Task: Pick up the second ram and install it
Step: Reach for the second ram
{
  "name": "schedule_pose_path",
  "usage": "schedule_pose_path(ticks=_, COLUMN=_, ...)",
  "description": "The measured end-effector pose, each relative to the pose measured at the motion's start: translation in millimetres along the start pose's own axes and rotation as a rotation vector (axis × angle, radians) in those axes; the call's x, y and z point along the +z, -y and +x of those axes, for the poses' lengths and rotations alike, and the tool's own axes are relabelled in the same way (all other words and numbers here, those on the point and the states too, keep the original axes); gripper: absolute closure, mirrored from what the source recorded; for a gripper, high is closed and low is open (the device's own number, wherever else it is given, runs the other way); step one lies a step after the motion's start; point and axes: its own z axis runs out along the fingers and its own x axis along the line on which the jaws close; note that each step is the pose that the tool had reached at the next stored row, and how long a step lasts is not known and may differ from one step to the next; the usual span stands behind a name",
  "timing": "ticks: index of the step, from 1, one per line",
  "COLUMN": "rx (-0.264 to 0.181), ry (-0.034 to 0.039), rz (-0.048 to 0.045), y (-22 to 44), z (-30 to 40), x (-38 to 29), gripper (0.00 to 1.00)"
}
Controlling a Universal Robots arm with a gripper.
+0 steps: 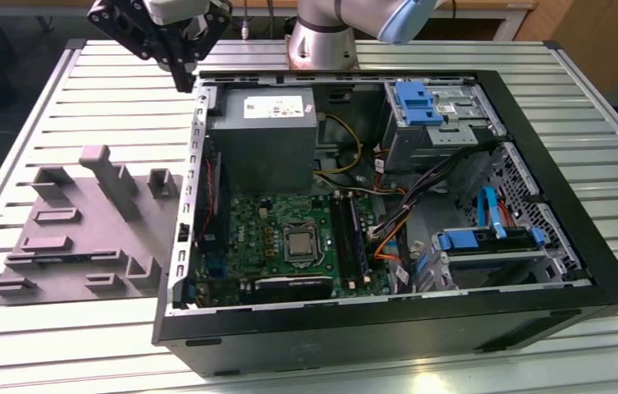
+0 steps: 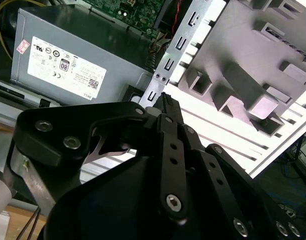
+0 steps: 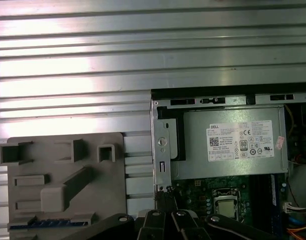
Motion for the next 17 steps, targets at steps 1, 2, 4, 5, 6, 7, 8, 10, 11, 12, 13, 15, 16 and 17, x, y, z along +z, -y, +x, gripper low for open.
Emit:
schedule_pose_path(ticks=1, rx=0.000, ry=0.0000, rz=0.0000, y=0.0, z=0.3, x=0.0, gripper=0.89)
schedule_pose_path(ticks=2, rx=0.000, ry=0.0000, rz=0.0000, y=0.0, z=0.6, x=0.0, gripper=0.89)
schedule_pose_path(ticks=4, rx=0.000, ry=0.0000, rz=0.0000, y=0.1, z=1.4, x=0.0, gripper=0.89)
schedule_pose_path(ticks=5, rx=0.000, ry=0.0000, rz=0.0000, y=0.2, z=1.8, x=-0.1, gripper=0.89)
schedule_pose_path(ticks=6, rx=0.000, ry=0.0000, rz=0.0000, y=0.2, z=2.3, x=-0.1, gripper=0.89)
schedule_pose_path(ticks=7, rx=0.000, ry=0.0000, rz=0.0000, y=0.2, z=2.6, x=-0.1, gripper=0.89)
schedule_pose_path(ticks=8, rx=0.000, ry=-0.0001, rz=0.0001, y=0.2, z=3.0, x=-0.1, gripper=0.89)
schedule_pose_path(ticks=10, rx=0.000, ry=-0.0001, rz=0.0001, y=0.3, z=3.8, x=-0.1, gripper=0.89)
schedule_pose_path(ticks=11, rx=0.000, ry=0.0000, rz=-0.0001, y=0.3, z=4.1, x=-0.1, gripper=0.89)
schedule_pose_path(ticks=12, rx=0.000, ry=0.0000, rz=0.0000, y=0.3, z=4.4, x=-0.1, gripper=0.89)
schedule_pose_path(ticks=13, rx=0.000, ry=0.0000, rz=0.0000, y=0.3, z=4.7, x=-0.1, gripper=0.89)
schedule_pose_path(ticks=15, rx=0.000, ry=0.0000, rz=0.0000, y=0.4, z=5.3, x=-0.1, gripper=0.89)
schedule_pose_path(ticks=16, rx=0.000, ry=0.0000, rz=0.0000, y=0.4, z=5.6, x=-0.2, gripper=0.89)
schedule_pose_path(ticks=17, rx=0.000, ry=0.0000, rz=0.0000, y=0.5, z=5.9, x=-0.2, gripper=0.89)
